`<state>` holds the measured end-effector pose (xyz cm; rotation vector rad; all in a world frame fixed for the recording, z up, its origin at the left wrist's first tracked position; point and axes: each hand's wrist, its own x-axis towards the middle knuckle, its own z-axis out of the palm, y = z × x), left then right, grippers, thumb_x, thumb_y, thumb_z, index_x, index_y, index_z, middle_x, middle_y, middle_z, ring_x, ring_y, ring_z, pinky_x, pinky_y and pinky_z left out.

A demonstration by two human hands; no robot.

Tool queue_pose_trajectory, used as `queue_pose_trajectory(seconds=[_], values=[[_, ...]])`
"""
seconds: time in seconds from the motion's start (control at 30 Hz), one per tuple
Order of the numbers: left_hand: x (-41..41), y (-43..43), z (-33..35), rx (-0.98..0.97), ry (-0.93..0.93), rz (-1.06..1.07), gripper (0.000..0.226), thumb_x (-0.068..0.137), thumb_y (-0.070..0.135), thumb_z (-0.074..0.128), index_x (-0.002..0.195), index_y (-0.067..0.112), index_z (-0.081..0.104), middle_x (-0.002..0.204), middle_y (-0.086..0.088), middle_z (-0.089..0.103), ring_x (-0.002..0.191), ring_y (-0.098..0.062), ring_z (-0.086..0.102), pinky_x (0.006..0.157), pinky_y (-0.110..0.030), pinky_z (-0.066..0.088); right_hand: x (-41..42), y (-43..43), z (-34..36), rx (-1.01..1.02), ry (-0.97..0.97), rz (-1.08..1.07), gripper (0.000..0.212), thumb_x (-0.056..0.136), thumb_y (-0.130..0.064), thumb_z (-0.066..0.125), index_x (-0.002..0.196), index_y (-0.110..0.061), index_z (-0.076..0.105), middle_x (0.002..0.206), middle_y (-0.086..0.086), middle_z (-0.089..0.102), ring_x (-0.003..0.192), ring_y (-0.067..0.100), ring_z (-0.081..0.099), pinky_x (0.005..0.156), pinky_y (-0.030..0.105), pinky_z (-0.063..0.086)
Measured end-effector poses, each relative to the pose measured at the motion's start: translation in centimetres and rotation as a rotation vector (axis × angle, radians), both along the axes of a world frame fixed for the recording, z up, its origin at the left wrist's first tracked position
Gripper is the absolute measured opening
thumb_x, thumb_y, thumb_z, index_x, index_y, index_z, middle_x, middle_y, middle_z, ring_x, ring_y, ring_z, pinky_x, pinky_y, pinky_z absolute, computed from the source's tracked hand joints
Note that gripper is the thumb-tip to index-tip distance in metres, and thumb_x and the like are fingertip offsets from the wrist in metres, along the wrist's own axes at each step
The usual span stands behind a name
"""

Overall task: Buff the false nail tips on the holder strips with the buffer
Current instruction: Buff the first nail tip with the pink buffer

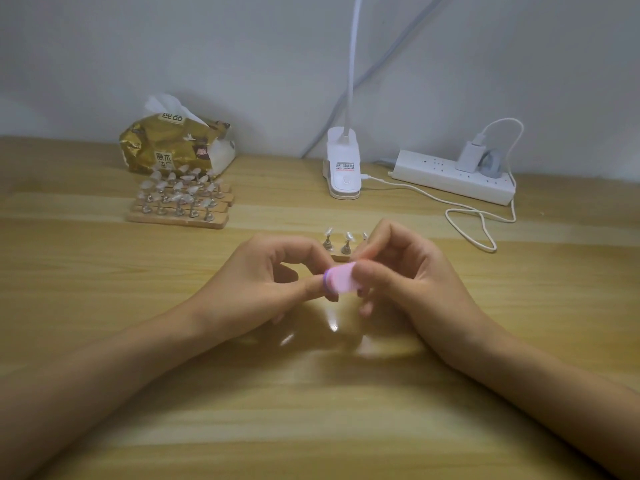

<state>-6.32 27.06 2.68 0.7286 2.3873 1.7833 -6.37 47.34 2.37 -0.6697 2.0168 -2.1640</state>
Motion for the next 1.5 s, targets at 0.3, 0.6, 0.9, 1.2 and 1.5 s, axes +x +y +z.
queue_pose_trajectory(seconds=[0.3, 0.6, 0.9, 1.2, 1.5], values=[[-0.16, -0.06, -0.27, -0.01, -0.004, -0.002, 0.008, 0.08, 0.033, 0.073, 0.079, 0.025, 0.072, 0.064, 0.005, 0.068, 0.038, -0.009, 0.039, 0.038, -0.015, 0.029, 0.13, -0.21, -0.01, -0.005, 0.012, 0.004, 0.017, 0.081, -0.007, 0.074, 0.076, -0.013, 0.059, 0.075, 0.0, 0.067, 0.064, 0.01, 0.06, 0.052, 0.022, 0.053], [-0.26, -0.07, -0.26, -0.005, -0.008, -0.017, 0.011, 0.08, 0.035, 0.076, 0.08, 0.025, 0.072, 0.074, 0.0, 0.073, 0.038, -0.009, 0.039, 0.037, -0.016, 0.03, -0.02, -0.13, 0.04, -0.056, -0.029, -0.043, 0.019, 0.08, -0.013, 0.078, 0.074, -0.017, 0.06, 0.077, 0.004, 0.066, 0.065, 0.011, 0.058, 0.053, 0.022, 0.053], [-0.27, -0.13, -0.35, 0.006, 0.009, -0.052, 0.009, 0.081, 0.034, 0.073, 0.082, 0.025, 0.073, 0.078, 0.004, 0.074, 0.038, -0.006, 0.039, 0.037, -0.015, 0.032, 0.08, -0.07, 0.01, -0.074, -0.016, -0.062, 0.021, 0.082, -0.011, 0.077, 0.078, -0.014, 0.056, 0.076, 0.0, 0.066, 0.065, 0.01, 0.059, 0.054, 0.022, 0.053], [-0.35, -0.19, -0.67, 0.005, 0.028, -0.064, 0.006, 0.082, 0.031, 0.071, 0.082, 0.027, 0.074, 0.076, 0.002, 0.072, 0.037, -0.008, 0.04, 0.037, -0.015, 0.03, 0.16, -0.13, 0.03, -0.036, -0.002, -0.013, 0.017, 0.083, -0.009, 0.073, 0.078, -0.015, 0.058, 0.077, -0.001, 0.067, 0.067, 0.011, 0.061, 0.056, 0.023, 0.055], [-0.3, -0.13, -0.6, -0.007, 0.038, -0.052, 0.01, 0.082, 0.032, 0.07, 0.082, 0.023, 0.074, 0.075, 0.006, 0.072, 0.037, -0.006, 0.039, 0.037, -0.014, 0.029, 0.18, -0.15, 0.02, -0.012, 0.024, -0.02, 0.015, 0.084, -0.01, 0.073, 0.078, -0.014, 0.06, 0.078, 0.003, 0.068, 0.069, 0.014, 0.062, 0.058, 0.025, 0.056]])
